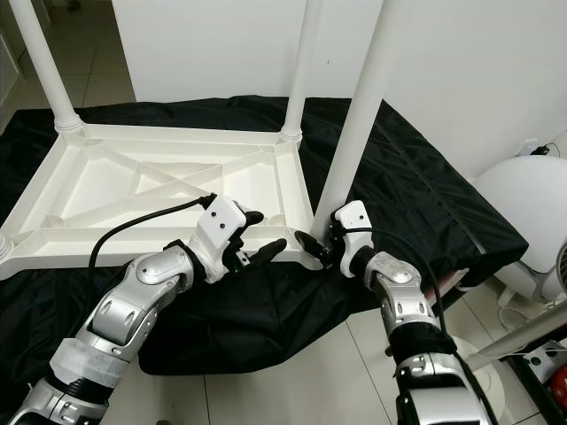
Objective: Building children table
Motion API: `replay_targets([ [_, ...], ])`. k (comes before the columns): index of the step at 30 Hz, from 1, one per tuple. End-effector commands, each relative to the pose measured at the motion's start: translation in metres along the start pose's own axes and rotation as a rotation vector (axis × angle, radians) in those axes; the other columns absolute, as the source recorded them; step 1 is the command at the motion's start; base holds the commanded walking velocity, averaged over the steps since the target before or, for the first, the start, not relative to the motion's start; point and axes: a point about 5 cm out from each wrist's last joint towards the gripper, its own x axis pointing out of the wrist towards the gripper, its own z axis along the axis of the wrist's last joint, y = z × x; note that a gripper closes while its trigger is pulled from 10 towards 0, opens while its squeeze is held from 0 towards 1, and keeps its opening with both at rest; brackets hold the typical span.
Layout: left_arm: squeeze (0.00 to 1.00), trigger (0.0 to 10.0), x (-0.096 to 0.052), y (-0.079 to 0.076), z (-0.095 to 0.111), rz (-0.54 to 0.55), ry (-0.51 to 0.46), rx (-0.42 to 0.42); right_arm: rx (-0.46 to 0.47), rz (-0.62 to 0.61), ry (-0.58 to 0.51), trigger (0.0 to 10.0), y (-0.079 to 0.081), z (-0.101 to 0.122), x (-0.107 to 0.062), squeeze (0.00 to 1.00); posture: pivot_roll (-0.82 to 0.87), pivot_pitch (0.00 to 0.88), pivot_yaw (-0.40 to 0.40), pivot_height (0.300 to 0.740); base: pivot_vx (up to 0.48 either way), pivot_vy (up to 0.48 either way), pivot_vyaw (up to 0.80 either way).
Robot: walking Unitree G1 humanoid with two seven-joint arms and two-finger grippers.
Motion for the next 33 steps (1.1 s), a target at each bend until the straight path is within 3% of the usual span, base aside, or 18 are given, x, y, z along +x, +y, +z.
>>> replay_targets([
  [1, 0.00, 10.0, 0.001, -0.002, -0.002, -0.005, 0.010, -0.004, 0.102, -0.127, 0.006, 10.0, 0.005, -0.001, 0.001, 0.00, -0.02, 0.034, -0.057, 0.740, 0.000, 0.000, 0.00],
  [5, 0.00, 10.0, 0.001, -0.003, -0.002, -0.010, 0.010, -0.006, 0.136, -0.213, -0.008, 10.0, 0.011, 0.002, 0.001, 0.00, -0.02, 0.034, -0.056, 0.740, 0.000, 0.000, 0.00],
  [7, 0.00, 10.0, 0.002, -0.003, -0.002, -0.014, 0.010, -0.006, 0.174, -0.335, -0.013, 10.0, 0.020, 0.001, 0.001, 0.00, -0.03, 0.034, -0.054, 0.740, 0.000, 0.000, 0.00],
  [8, 0.00, 10.0, 0.002, -0.003, -0.002, -0.014, 0.010, -0.006, 0.174, -0.335, -0.013, 10.0, 0.020, 0.001, 0.001, 0.00, -0.03, 0.034, -0.054, 0.740, 0.000, 0.000, 0.00],
  [9, 0.00, 10.0, 0.002, -0.004, -0.002, -0.019, 0.010, -0.006, 0.227, -0.476, -0.005, 10.0, 0.027, -0.002, -0.001, 0.00, -0.03, 0.032, -0.057, 0.740, 0.000, 0.000, 0.00],
  [13, 0.00, 10.0, 0.002, -0.004, -0.002, -0.020, 0.009, -0.007, 0.285, -0.601, -0.002, 10.0, 0.040, -0.007, -0.004, 0.00, -0.03, 0.030, -0.061, 0.740, 0.000, 0.000, 0.00],
  [20, 0.00, 10.0, 0.003, -0.005, -0.002, -0.025, 0.008, -0.008, 0.298, -0.660, 0.002, 10.0, 0.055, -0.005, -0.003, 0.00, -0.03, 0.021, -0.062, 0.740, 0.000, 0.000, 0.00],
  [27, 0.00, 10.0, 0.004, -0.006, -0.002, -0.030, 0.006, -0.003, 0.295, -0.653, -0.009, 10.0, 0.055, 0.004, -0.006, 0.00, -0.03, 0.013, -0.064, 0.740, 0.000, 0.000, 0.00],
  [28, 0.00, 10.0, 0.004, -0.006, -0.002, -0.030, 0.005, -0.003, 0.289, -0.649, -0.011, 10.0, 0.056, 0.005, -0.006, 0.58, -0.03, 0.013, -0.064, 0.740, 0.000, 0.000, 0.00],
  [30, 0.00, 10.0, 0.004, -0.006, -0.002, -0.031, 0.004, -0.002, 0.279, -0.648, -0.017, 10.0, 0.055, 0.006, -0.007, 0.58, -0.03, 0.013, -0.064, 0.740, 0.000, 0.000, 0.00],
  [31, 0.00, 10.0, 0.004, -0.006, -0.001, -0.032, 0.003, -0.002, 0.277, -0.644, -0.033, 10.0, 0.053, 0.008, -0.009, 1.00, -0.03, 0.008, -0.066, 0.740, 0.000, 0.000, 0.00],
  [33, 0.00, 10.0, 0.004, -0.007, -0.001, -0.033, 0.002, -0.002, 0.276, -0.641, -0.044, 10.0, 0.052, 0.009, -0.010, 1.00, -0.03, 0.008, -0.066, 0.740, 0.000, 0.000, 0.00],
])
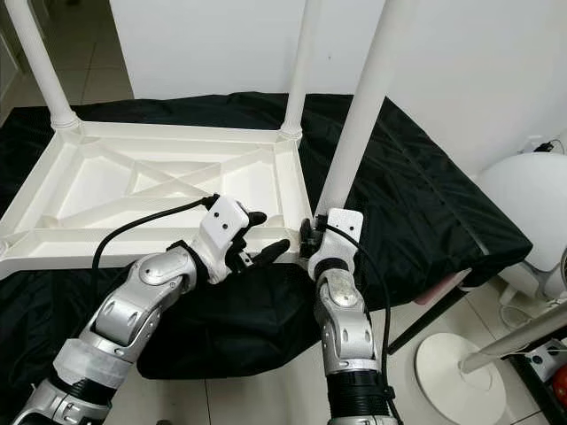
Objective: Building children table
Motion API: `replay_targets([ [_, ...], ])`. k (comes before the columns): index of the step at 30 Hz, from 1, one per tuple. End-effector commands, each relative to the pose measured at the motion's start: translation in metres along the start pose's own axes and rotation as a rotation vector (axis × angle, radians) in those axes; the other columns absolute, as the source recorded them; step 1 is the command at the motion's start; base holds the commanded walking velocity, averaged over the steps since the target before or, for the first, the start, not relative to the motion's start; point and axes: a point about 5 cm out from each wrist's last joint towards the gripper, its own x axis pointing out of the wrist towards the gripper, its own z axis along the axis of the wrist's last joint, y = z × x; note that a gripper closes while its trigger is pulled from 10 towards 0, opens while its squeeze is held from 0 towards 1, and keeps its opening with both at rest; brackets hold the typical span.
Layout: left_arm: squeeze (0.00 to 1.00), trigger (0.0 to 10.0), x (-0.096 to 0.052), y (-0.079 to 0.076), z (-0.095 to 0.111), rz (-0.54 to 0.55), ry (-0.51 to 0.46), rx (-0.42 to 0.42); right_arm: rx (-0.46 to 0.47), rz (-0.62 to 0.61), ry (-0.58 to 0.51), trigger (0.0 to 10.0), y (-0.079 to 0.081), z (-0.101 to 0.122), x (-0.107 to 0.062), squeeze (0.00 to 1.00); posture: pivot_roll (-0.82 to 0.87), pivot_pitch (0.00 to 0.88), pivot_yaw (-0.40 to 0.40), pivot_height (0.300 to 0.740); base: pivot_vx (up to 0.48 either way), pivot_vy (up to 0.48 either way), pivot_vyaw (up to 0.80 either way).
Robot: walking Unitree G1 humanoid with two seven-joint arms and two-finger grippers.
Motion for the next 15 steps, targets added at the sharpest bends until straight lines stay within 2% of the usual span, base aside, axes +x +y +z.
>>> replay_targets([
  [1, 0.00, 10.0, 0.002, -0.004, -0.002, -0.025, 0.009, 0.003, 0.047, 0.005, 0.010, 10.0, 0.000, -0.006, -0.007, 1.00, -0.03, 0.006, -0.063, 0.740, 0.000, 0.000, 0.00],
  [11, 0.00, 10.0, 0.001, -0.004, -0.002, -0.032, 0.011, 0.010, 0.043, 0.119, -0.018, 10.0, -0.016, -0.004, -0.017, 1.00, -0.02, 0.003, -0.059, 0.740, 0.000, 0.000, 0.00],
  [12, 0.00, 10.0, 0.001, -0.004, -0.002, -0.031, 0.011, 0.011, 0.019, 0.163, -0.021, 10.0, -0.018, -0.005, -0.018, 0.93, -0.02, 0.003, -0.059, 0.740, 0.000, 0.000, 0.00],
  [13, 0.00, 10.0, 0.001, -0.004, -0.002, -0.031, 0.011, 0.011, 0.019, 0.163, -0.021, 10.0, -0.018, -0.005, -0.018, 0.93, -0.02, 0.003, -0.059, 0.740, 0.000, 0.000, 0.00],
  [14, 0.00, 10.0, 0.001, -0.004, -0.002, -0.031, 0.012, 0.010, -0.001, 0.197, -0.023, 10.0, -0.019, -0.006, -0.020, 0.18, -0.02, 0.003, -0.059, 0.740, 0.000, 0.000, 0.00],
  [15, 0.00, 10.0, 0.001, -0.004, -0.002, -0.031, 0.012, 0.010, 0.001, 0.228, -0.021, 10.0, -0.022, -0.007, -0.020, 0.00, -0.03, 0.001, -0.054, 0.740, 0.000, 0.000, 0.00],
])
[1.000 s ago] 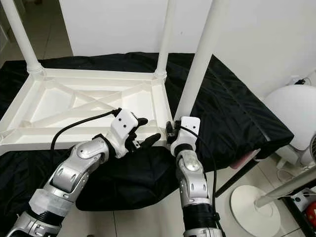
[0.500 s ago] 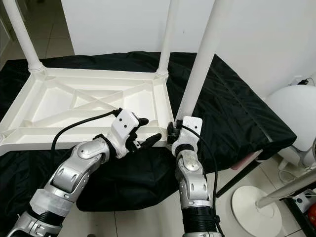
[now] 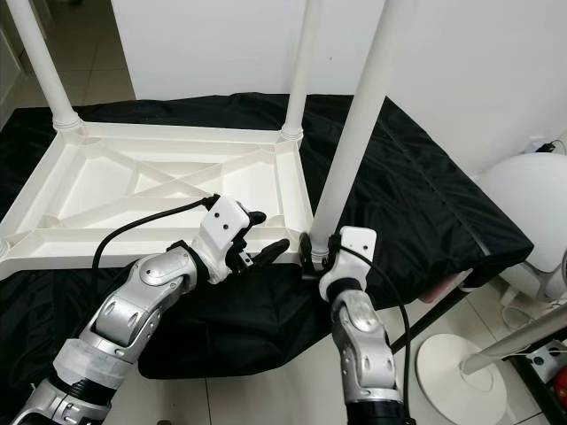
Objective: Building children table
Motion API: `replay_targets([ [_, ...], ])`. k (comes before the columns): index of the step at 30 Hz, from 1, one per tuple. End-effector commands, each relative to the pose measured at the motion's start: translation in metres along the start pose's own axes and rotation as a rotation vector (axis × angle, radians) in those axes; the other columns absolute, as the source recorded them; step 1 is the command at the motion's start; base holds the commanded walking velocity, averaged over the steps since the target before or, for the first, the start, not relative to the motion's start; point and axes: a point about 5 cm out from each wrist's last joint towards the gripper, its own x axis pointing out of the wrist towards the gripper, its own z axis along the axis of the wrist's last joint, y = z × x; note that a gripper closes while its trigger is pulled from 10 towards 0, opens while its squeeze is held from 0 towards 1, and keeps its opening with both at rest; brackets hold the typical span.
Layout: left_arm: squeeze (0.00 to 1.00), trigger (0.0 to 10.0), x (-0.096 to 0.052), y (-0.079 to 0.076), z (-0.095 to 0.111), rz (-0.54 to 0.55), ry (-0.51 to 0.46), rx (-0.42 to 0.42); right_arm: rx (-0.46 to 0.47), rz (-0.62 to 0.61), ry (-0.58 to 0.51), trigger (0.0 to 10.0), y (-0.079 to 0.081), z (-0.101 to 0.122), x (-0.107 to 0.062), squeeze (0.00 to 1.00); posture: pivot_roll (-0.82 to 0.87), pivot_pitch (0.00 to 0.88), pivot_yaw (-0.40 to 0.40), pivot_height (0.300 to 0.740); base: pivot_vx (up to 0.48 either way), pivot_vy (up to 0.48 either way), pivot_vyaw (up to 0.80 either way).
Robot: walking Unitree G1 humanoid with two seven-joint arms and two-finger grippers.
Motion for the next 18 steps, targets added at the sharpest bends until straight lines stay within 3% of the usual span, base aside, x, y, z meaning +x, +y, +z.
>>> replay_targets([
  [1, 0.00, 10.0, 0.000, -0.002, -0.002, -0.021, 0.011, 0.006, 0.006, 0.036, -0.004, 10.0, 0.000, -0.001, -0.001, 0.00, -0.03, 0.001, -0.054, 0.740, 0.000, 0.000, 0.00],
  [9, 0.00, 10.0, 0.002, -0.002, -0.001, -0.029, 0.013, 0.010, -0.108, 0.224, -0.042, 10.0, -0.020, 0.009, 0.005, 0.00, -0.03, 0.000, -0.047, 0.740, 0.000, 0.000, 0.00],
  [18, 0.00, 10.0, 0.002, -0.002, -0.001, -0.032, 0.017, 0.024, -0.175, 0.326, -0.035, 10.0, -0.034, 0.018, 0.020, 0.00, -0.03, 0.000, -0.044, 0.740, 0.000, 0.000, 0.00],
])
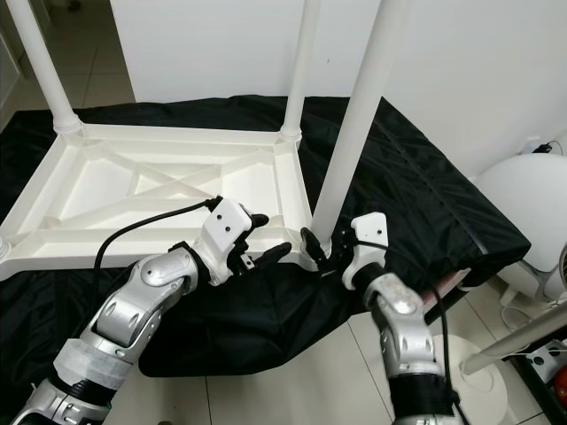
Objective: Building children table
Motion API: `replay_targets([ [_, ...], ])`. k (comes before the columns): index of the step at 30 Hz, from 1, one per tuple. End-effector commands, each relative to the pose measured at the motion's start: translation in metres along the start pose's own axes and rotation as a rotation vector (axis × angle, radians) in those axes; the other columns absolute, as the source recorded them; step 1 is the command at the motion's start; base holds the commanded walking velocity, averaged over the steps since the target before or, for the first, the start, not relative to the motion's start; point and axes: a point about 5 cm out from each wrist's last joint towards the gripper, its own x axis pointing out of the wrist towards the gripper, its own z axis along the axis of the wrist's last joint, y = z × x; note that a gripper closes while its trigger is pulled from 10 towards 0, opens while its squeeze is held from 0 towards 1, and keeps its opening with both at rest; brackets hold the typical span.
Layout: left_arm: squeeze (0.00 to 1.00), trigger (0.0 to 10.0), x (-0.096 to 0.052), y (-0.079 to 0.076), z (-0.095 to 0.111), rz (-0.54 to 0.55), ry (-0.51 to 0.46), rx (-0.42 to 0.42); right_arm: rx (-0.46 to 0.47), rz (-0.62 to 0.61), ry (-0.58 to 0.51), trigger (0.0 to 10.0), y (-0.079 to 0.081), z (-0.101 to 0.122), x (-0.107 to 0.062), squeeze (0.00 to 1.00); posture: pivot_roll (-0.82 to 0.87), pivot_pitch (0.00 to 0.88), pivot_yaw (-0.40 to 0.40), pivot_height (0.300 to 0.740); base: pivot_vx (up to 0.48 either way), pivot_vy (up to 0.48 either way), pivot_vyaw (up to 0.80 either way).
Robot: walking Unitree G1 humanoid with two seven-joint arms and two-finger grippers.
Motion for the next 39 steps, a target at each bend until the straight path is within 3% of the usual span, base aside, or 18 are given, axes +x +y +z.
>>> replay_targets([
  [1, 0.00, 10.0, 0.002, -0.001, -0.001, -0.028, 0.010, 0.014, 0.000, 0.046, 0.016, 10.0, -0.002, -0.003, 0.003, 0.00, -0.02, 0.000, -0.043, 0.740, 0.000, 0.000, 0.00],
  [9, 0.00, 10.0, 0.001, 0.000, 0.000, -0.024, 0.010, 0.015, -0.062, 0.229, 0.070, 10.0, 0.000, -0.004, 0.024, 0.00, -0.02, 0.018, -0.047, 0.740, 0.000, 0.000, 0.00],
  [10, 0.00, 10.0, 0.001, 0.000, 0.000, -0.020, 0.010, 0.014, -0.061, 0.253, 0.087, 7.8, 0.001, -0.007, 0.026, 0.00, -0.02, 0.020, -0.050, 0.740, 0.000, 0.000, 0.00],
  [11, 0.00, 10.0, 0.002, 0.000, 0.000, -0.016, 0.009, 0.014, -0.065, 0.280, 0.104, 3.8, 0.001, -0.010, 0.028, 0.00, -0.02, 0.020, -0.055, 0.740, 0.000, 0.000, 0.00],
  [14, 0.00, 10.0, 0.002, 0.000, 0.000, -0.013, 0.009, 0.014, -0.067, 0.295, 0.114, 3.8, 0.002, -0.012, 0.028, 0.00, -0.01, 0.022, -0.058, 0.740, 0.000, 0.000, 0.00],
  [16, 0.00, 10.0, 0.002, 0.001, 0.002, 0.001, 0.003, 0.011, -0.054, 0.319, 0.140, 0.0, 0.003, -0.018, 0.029, 0.00, -0.01, 0.029, -0.068, 0.740, 0.000, 0.000, 0.00],
  [24, 0.00, 10.0, 0.000, 0.003, 0.000, 0.027, 0.002, 0.002, -0.032, 0.361, 0.183, 0.0, 0.006, -0.031, 0.022, 0.00, -0.02, 0.031, -0.081, 0.740, 0.000, 0.000, 0.00],
  [25, 0.00, 10.0, 0.001, 0.002, 0.000, 0.026, -0.001, -0.001, -0.023, 0.344, 0.175, 1.1, 0.004, -0.030, 0.020, 0.00, -0.02, 0.024, -0.083, 0.740, 0.000, 0.000, 0.00],
  [26, 0.00, 10.0, 0.002, 0.001, 0.000, 0.024, -0.003, -0.003, -0.017, 0.330, 0.170, 10.0, 0.003, -0.030, 0.019, 0.00, -0.02, 0.024, -0.083, 0.740, 0.000, 0.000, 0.00],
  [32, 0.00, 10.0, 0.005, 0.001, 0.002, 0.022, -0.009, -0.002, 0.007, 0.279, 0.135, 10.0, 0.000, -0.025, 0.016, 0.00, -0.03, 0.010, -0.077, 0.740, 0.000, 0.000, 0.00],
  [33, 0.00, 10.0, 0.007, 0.003, 0.003, 0.021, -0.013, 0.005, 0.015, 0.185, 0.122, 10.0, -0.001, -0.022, 0.013, 0.00, -0.04, 0.000, -0.067, 0.740, 0.000, 0.000, 0.00],
  [34, 0.00, 10.0, 0.007, 0.003, 0.003, 0.021, -0.013, 0.005, 0.015, 0.185, 0.122, 10.0, -0.001, -0.022, 0.013, 0.00, -0.04, 0.000, -0.067, 0.740, 0.000, 0.000, 0.00],
  [36, 0.00, 10.0, 0.009, 0.007, 0.002, 0.020, -0.012, 0.018, 0.011, 0.055, 0.124, 10.0, -0.004, -0.021, 0.012, 0.00, -0.05, 0.000, -0.061, 0.740, 0.000, 0.000, 0.00],
  [38, 0.00, 10.0, 0.009, 0.007, 0.002, 0.020, -0.012, 0.018, 0.011, 0.055, 0.124, 10.0, -0.004, -0.021, 0.012, 0.00, -0.05, 0.000, -0.061, 0.740, 0.000, 0.000, 0.00],
  [39, 0.00, 10.0, 0.010, 0.008, 0.003, 0.017, -0.014, 0.022, 0.016, -0.003, 0.129, 10.0, -0.004, -0.021, 0.010, 0.00, -0.06, 0.000, -0.052, 0.740, 0.000, 0.000, 0.00],
])
